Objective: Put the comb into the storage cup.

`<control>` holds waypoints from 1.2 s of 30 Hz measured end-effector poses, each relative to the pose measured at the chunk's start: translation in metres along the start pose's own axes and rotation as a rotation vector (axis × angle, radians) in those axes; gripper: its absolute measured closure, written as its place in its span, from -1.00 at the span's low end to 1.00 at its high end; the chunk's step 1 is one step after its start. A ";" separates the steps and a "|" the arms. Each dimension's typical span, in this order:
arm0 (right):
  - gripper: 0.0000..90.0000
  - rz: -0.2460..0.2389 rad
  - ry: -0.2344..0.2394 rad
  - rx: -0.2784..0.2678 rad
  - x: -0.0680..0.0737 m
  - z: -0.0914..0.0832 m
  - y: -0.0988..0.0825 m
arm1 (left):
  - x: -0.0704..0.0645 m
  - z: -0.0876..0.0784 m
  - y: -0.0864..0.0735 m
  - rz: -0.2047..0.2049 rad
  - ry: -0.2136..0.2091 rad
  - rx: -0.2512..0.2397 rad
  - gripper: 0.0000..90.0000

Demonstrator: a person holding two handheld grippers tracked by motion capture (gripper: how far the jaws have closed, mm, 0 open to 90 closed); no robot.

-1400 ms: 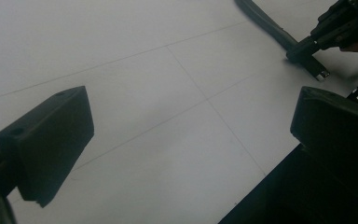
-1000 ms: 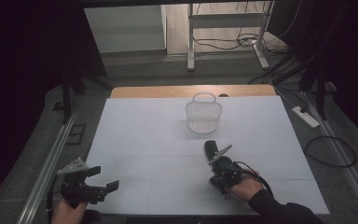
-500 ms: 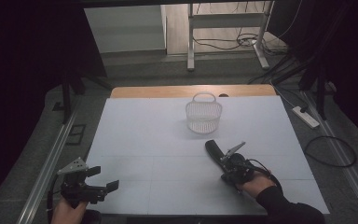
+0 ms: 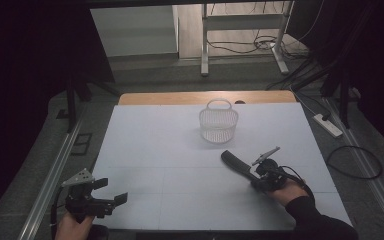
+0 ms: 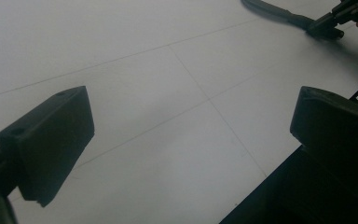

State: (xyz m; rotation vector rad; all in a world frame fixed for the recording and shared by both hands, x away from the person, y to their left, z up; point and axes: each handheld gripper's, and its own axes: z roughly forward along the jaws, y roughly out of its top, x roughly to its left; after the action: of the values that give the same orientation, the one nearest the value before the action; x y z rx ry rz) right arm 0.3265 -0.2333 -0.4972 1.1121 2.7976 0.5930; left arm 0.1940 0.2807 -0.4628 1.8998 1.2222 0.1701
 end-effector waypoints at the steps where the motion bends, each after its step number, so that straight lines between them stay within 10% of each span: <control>1: 0.98 0.003 -0.002 0.000 -0.001 0.000 0.000 | 0.000 0.000 0.000 0.000 0.000 0.000 -0.99; 16: 0.80 -0.030 -0.012 -0.068 0.011 -0.014 0.003 | 0.000 0.000 0.000 0.003 0.003 0.000 -0.99; 36: -0.37 -0.021 -0.099 -0.142 0.014 -0.032 0.004 | -0.001 0.000 0.000 0.005 0.004 0.002 -0.99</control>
State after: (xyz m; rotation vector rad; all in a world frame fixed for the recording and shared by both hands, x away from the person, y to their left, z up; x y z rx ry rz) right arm 0.3116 -0.2316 -0.4650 1.0535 2.6338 0.7019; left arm 0.1938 0.2801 -0.4626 1.9048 1.2211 0.1761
